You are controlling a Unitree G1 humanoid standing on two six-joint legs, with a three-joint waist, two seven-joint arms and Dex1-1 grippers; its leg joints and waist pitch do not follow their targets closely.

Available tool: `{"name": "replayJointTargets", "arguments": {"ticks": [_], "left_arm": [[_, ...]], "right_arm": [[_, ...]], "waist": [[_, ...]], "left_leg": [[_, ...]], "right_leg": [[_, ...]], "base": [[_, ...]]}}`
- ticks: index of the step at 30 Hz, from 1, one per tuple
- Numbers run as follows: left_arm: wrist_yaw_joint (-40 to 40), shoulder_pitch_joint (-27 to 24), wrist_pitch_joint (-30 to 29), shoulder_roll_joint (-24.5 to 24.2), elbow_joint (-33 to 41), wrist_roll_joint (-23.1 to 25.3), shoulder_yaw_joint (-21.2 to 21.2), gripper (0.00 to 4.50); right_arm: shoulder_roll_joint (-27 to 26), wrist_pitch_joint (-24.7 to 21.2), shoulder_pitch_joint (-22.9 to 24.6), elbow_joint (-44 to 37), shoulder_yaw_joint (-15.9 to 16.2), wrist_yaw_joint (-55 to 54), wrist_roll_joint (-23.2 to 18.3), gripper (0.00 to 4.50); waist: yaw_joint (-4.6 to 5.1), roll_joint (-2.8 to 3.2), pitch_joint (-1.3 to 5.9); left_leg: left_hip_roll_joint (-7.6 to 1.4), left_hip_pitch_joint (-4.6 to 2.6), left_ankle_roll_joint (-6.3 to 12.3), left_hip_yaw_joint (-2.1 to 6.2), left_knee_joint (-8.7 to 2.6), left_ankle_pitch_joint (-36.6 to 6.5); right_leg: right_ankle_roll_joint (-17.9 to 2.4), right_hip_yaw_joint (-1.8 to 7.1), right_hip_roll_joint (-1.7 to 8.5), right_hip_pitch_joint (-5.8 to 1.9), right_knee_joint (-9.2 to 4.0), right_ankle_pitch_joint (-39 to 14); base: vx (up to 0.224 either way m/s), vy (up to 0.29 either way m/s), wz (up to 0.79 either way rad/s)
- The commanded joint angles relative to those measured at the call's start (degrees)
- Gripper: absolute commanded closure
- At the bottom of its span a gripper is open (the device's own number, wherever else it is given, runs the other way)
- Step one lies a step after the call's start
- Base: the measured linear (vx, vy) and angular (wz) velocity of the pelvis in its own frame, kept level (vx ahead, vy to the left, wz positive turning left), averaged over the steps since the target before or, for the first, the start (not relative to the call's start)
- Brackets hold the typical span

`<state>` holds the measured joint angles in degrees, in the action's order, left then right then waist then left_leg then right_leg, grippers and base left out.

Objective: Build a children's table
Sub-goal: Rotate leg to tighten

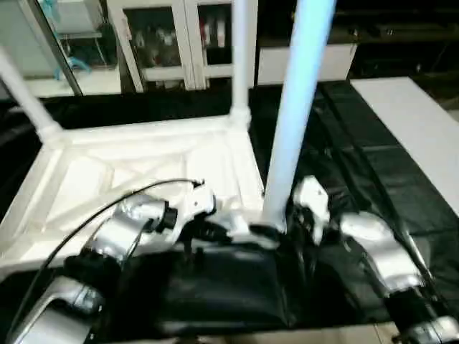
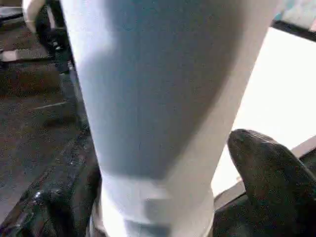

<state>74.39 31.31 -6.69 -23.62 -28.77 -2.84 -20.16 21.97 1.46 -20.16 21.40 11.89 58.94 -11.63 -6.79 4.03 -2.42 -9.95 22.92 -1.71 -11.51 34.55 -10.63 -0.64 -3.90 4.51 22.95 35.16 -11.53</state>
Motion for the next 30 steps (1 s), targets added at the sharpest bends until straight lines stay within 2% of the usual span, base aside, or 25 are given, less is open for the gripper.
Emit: {"name": "replayJointTargets", "arguments": {"ticks": [1, 4, 6, 13, 22, 26, 30], "left_arm": [[2.47, 0.01, -0.37, 0.08, 1.89, -0.77, -1.49, 4.50], [1.74, -0.41, -0.89, 0.32, 2.72, -0.98, -1.52, 4.50], [1.72, -0.49, -0.98, 0.30, 2.90, -1.01, -1.54, 4.50], [1.77, -1.09, -2.19, 0.34, 4.26, -0.93, -1.04, 4.50], [1.67, -1.90, -3.02, 0.16, 5.33, -0.82, -1.13, 4.50], [1.48, -2.37, -3.57, 0.11, 5.95, -0.97, -0.92, 4.50], [0.73, -2.48, -3.63, -0.02, 5.91, -0.75, -0.58, 4.50]], "right_arm": [[0.75, -0.80, -0.02, -0.69, 0.50, 0.25, 0.24, 0.40], [0.00, -0.62, -0.93, 0.65, 0.12, -1.74, 1.07, 0.40], [-0.08, -0.86, -1.03, 0.77, -0.02, -1.87, 0.99, 0.66], [0.27, -3.64, -0.77, -0.02, -0.31, -0.74, 0.67, 1.18], [0.57, -3.83, -0.08, -0.24, -0.08, -0.12, 0.95, 1.82], [0.16, -4.61, -0.14, 0.05, -0.41, -0.16, 0.60, 1.88], [-1.01, -5.30, -0.60, 1.48, -1.16, -2.28, 0.58, 1.89]], "waist": [[0.27, -0.81, 3.48], [0.29, -0.80, 3.61], [0.35, -0.81, 3.61], [0.48, -0.72, 3.67], [0.53, -0.76, 3.71], [0.51, -1.00, 3.80], [0.50, -0.94, 3.80]], "left_leg": [[-4.09, -1.77, 3.48, 1.91, -4.48, -11.85], [-3.99, -1.69, 3.72, 1.92, -4.30, -10.36], [-3.96, -1.60, 3.97, 1.93, -4.27, -9.95], [-3.93, -1.64, 4.20, 1.92, -4.17, -9.83], [-3.88, -1.61, 4.44, 1.92, -4.06, -9.34], [-3.89, -1.58, 4.67, 1.90, -3.96, -8.66], [-3.86, -1.58, 4.95, 1.90, -3.92, -8.31]], "right_leg": [[-12.41, 2.98, 4.79, -2.18, -4.19, -10.19], [-12.56, 2.94, 4.79, -2.23, -4.02, -8.68], [-12.70, 2.90, 4.74, -2.25, -3.95, -8.00], [-12.86, 2.82, 4.64, -2.33, -3.88, -7.61], [-13.11, 2.78, 4.64, -2.37, -3.78, -6.84], [-13.16, 2.80, 4.66, -2.43, -3.65, -6.22], [-13.17, 2.75, 4.61, -2.35, -3.60, -6.18]], "base": [[0.000, 0.000, 0.00], [0.000, 0.000, 0.00], [0.000, 0.000, 0.00], [0.000, 0.000, 0.00], [0.000, 0.000, 0.00], [0.000, 0.000, 0.00], [0.000, 0.000, 0.00]]}}
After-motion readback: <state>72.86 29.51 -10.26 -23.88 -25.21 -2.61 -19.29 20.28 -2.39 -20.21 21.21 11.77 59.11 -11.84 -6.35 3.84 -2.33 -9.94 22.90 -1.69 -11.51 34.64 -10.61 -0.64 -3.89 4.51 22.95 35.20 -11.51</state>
